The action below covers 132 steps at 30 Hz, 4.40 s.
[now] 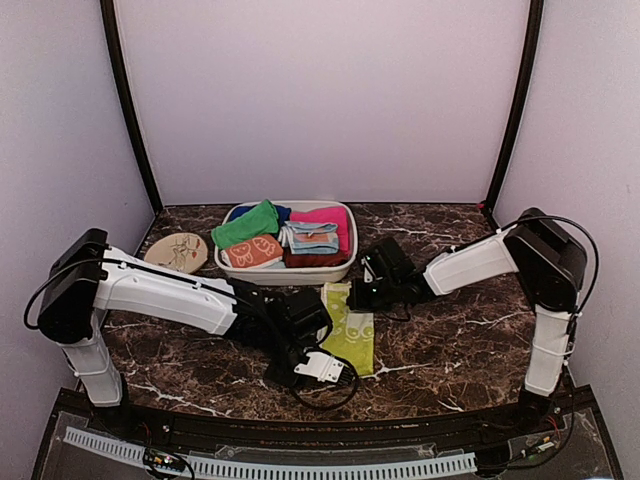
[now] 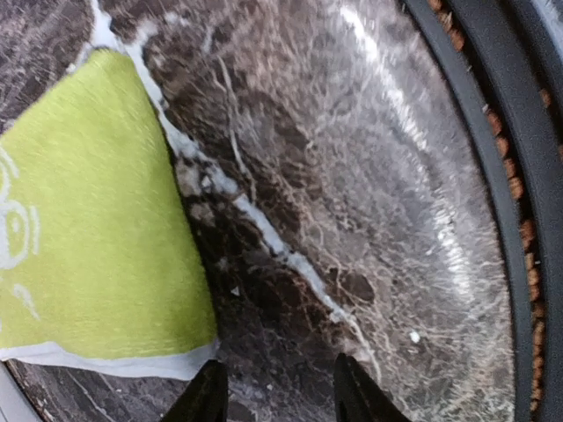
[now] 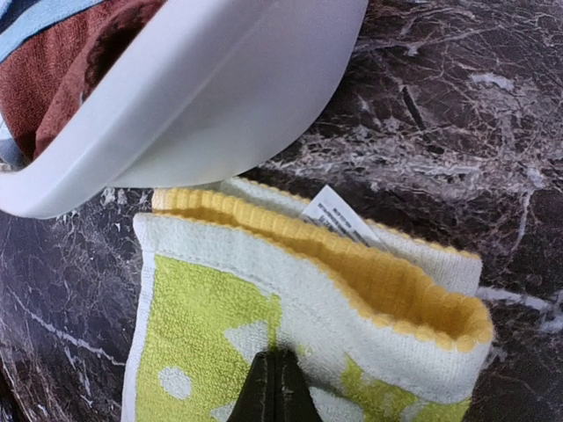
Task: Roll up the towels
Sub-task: Roll the towel at the center of the board.
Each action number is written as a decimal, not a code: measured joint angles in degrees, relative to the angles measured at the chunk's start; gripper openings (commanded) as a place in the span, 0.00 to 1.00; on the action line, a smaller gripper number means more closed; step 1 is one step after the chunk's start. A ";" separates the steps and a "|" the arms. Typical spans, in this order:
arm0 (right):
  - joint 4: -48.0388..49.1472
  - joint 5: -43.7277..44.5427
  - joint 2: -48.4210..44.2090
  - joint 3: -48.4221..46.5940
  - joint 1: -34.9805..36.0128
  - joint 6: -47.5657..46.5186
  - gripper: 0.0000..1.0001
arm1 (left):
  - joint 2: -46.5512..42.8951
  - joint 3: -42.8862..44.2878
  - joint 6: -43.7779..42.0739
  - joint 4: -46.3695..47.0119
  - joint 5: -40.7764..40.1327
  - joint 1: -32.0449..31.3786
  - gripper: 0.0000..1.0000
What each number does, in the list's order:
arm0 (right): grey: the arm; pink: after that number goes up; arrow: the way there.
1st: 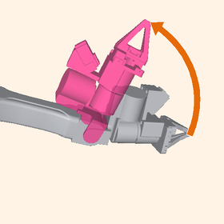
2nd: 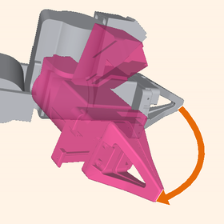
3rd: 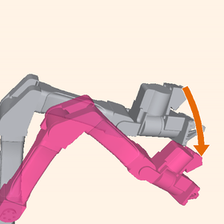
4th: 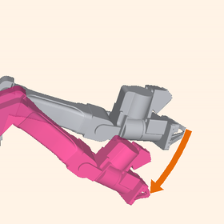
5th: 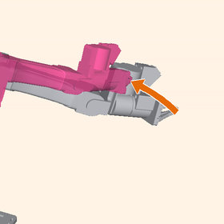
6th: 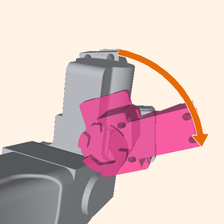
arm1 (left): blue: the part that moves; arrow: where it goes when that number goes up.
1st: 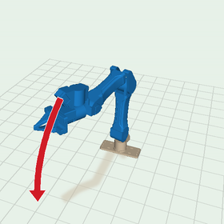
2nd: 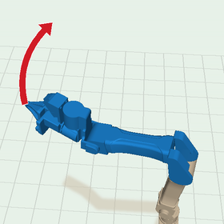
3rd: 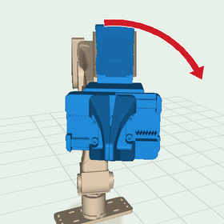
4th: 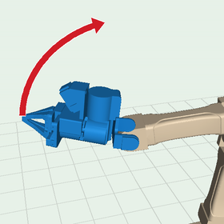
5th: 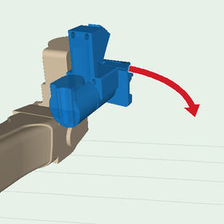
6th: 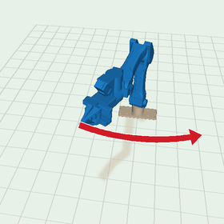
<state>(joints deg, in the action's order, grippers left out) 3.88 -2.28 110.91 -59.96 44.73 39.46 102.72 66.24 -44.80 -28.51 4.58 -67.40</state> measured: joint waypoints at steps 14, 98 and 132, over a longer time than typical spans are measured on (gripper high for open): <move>0.90 0.61 -1.57 2.38 -0.04 1.36 0.00 | -1.75 -0.66 1.88 1.95 0.96 1.44 0.46; 1.84 2.99 -30.62 23.54 11.41 -8.39 0.60 | 2.34 -3.21 6.97 4.24 13.20 8.39 0.04; 19.08 32.70 -11.93 24.68 44.09 -48.65 0.06 | 7.10 4.15 7.72 -10.67 27.67 13.68 0.09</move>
<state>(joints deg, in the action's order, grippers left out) 22.96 30.41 98.98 -35.29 88.82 -9.19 109.82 70.39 -37.08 -39.18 32.25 -53.71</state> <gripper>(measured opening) 0.210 0.038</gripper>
